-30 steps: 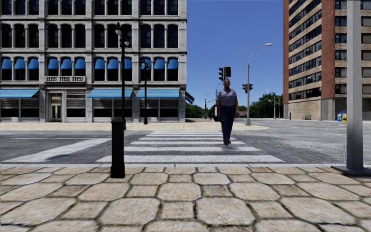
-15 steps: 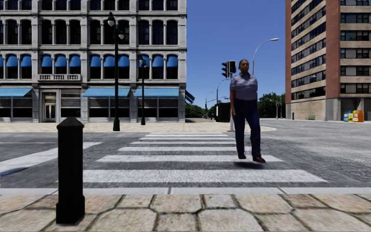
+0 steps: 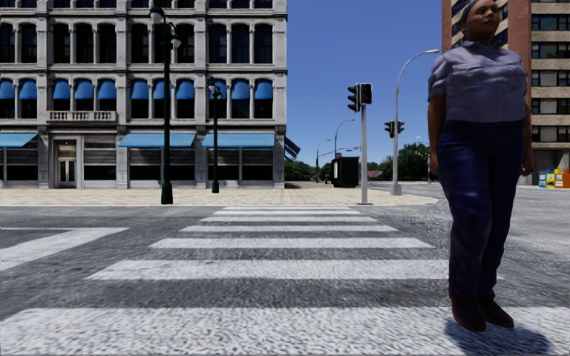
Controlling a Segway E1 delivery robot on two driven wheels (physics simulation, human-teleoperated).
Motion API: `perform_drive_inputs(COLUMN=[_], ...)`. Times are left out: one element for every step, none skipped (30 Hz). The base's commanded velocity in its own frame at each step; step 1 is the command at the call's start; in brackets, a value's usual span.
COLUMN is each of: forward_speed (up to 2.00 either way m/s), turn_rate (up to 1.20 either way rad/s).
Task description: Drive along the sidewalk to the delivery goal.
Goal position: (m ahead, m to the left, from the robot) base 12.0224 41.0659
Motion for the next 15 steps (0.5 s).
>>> perform_drive_inputs(forward_speed=[2.00, 2.00, 2.00, 2.00, 2.00, 2.00, 2.00, 2.00, 2.00, 2.00, 2.00, 2.00, 2.00, 2.00, 2.00], turn_rate=[0.00, 0.00, 0.00, 0.00, 0.00, 0.00, 0.00, 0.00, 0.00, 0.00, 0.00, 0.00, 0.00, 0.00, 0.00])
